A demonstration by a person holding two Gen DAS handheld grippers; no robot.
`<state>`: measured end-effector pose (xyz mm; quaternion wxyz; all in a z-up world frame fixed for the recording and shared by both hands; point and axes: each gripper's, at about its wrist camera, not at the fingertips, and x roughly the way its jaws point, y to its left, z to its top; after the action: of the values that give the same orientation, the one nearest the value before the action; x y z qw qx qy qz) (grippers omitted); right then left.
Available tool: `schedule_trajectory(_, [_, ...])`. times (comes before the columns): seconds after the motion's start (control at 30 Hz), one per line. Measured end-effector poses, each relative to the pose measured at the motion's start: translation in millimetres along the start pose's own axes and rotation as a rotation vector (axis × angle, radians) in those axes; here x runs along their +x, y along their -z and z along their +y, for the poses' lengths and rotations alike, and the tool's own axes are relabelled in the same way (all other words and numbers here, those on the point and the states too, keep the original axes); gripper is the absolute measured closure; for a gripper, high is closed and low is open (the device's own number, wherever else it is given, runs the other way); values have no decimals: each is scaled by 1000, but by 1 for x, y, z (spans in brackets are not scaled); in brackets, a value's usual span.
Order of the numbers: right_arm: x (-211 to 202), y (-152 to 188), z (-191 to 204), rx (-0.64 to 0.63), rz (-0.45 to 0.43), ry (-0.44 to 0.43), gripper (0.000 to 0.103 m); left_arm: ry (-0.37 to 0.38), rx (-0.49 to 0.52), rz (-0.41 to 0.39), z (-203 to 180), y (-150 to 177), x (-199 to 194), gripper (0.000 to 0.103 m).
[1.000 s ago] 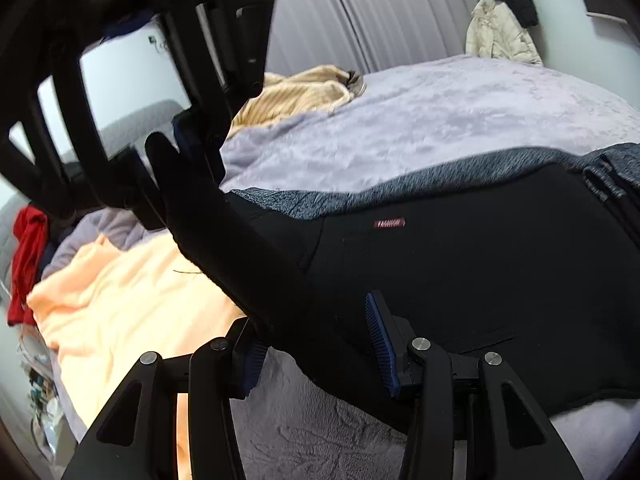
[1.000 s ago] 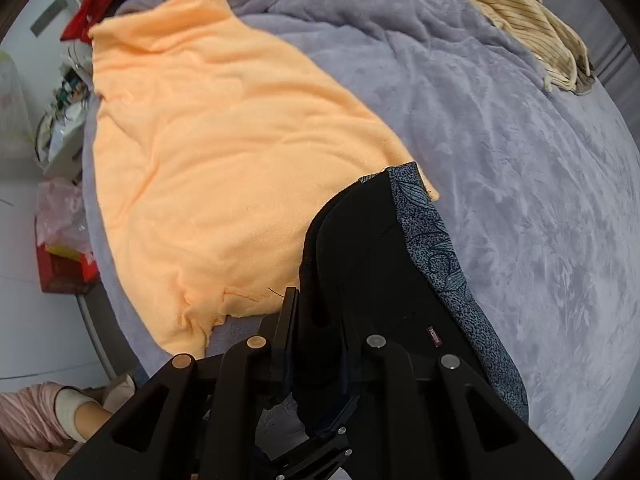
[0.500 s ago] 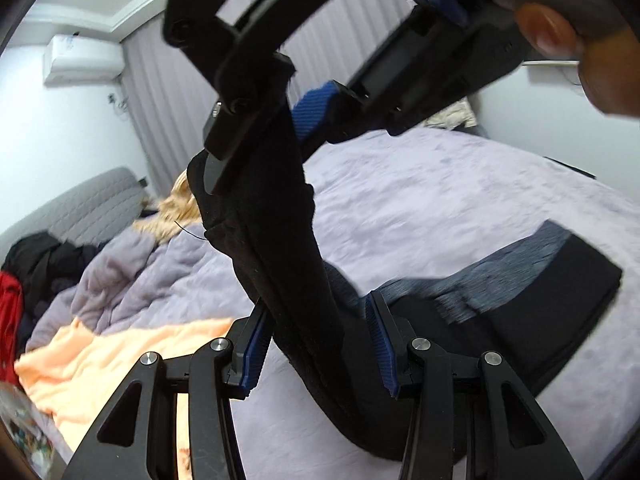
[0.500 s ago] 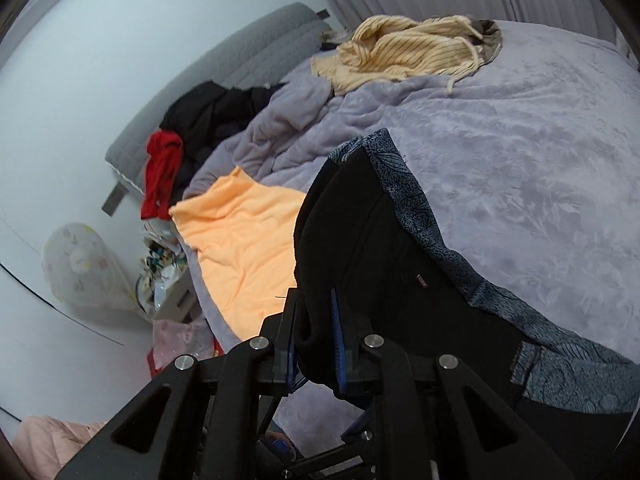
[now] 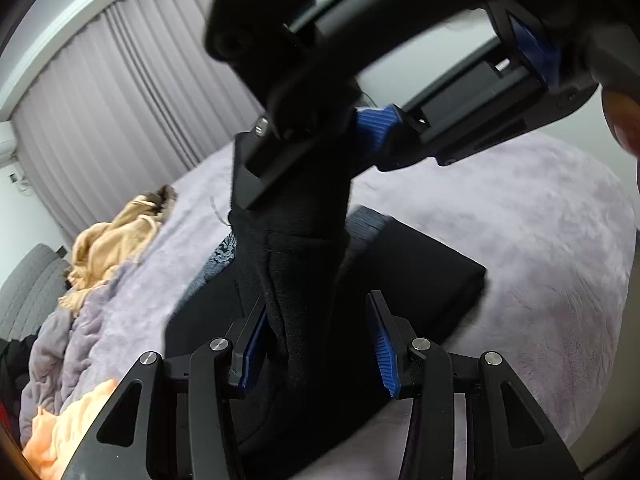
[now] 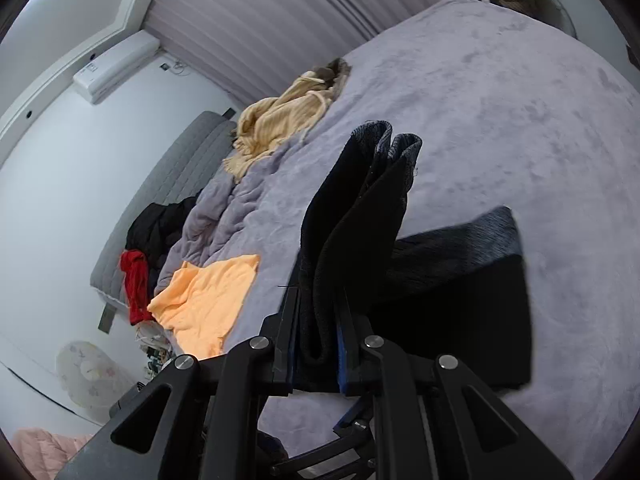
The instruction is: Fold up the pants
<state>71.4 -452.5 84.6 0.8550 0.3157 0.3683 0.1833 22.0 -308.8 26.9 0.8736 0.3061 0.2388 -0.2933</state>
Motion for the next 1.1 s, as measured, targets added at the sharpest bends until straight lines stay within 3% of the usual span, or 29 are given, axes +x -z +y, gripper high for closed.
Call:
schedule_trajectory(0.13, [13,18,-68,134,8,21,87,41,23,81,-17,9,21,56])
schedule_trajectory(0.23, [24,33,-103,183,7,13,85,85,19,90,-9,11,18,52])
schedule_trajectory(0.27, [27,36,-112,208,0,-2,84,119,16,109,-5,12,17,45])
schedule_trajectory(0.33, [28,41,-125,257,-22,-60,84,145,-21,99,13,13,8,43])
schedule_trajectory(0.43, [27,42,-125,250,-28,-65,85,147,-82,61,42,10,-6,43])
schedule_trajectory(0.53, [25,46,-115,204,-30,-17,84,88,-171,52,80,13,-12,13])
schedule_trajectory(0.6, [25,48,-110,189,-35,10,84,37,-230,60,103,23,-11,13])
schedule_trajectory(0.73, [22,51,-105,187,-46,52,80,-16,-329,163,138,52,7,13])
schedule_trajectory(0.8, [18,51,-100,183,-51,81,78,1,-357,228,146,72,22,13])
schedule_trajectory(0.87, [15,52,-99,183,-38,98,77,64,-378,318,148,92,41,12])
schedule_trajectory(0.97, [14,55,-98,195,-21,124,77,139,-541,322,166,110,39,9])
schedule_trajectory(1.03, [4,57,-94,189,-39,179,77,175,-590,330,175,111,35,9])
schedule_trajectory(1.1, [-11,56,-86,171,-78,264,75,164,-593,316,178,109,29,9])
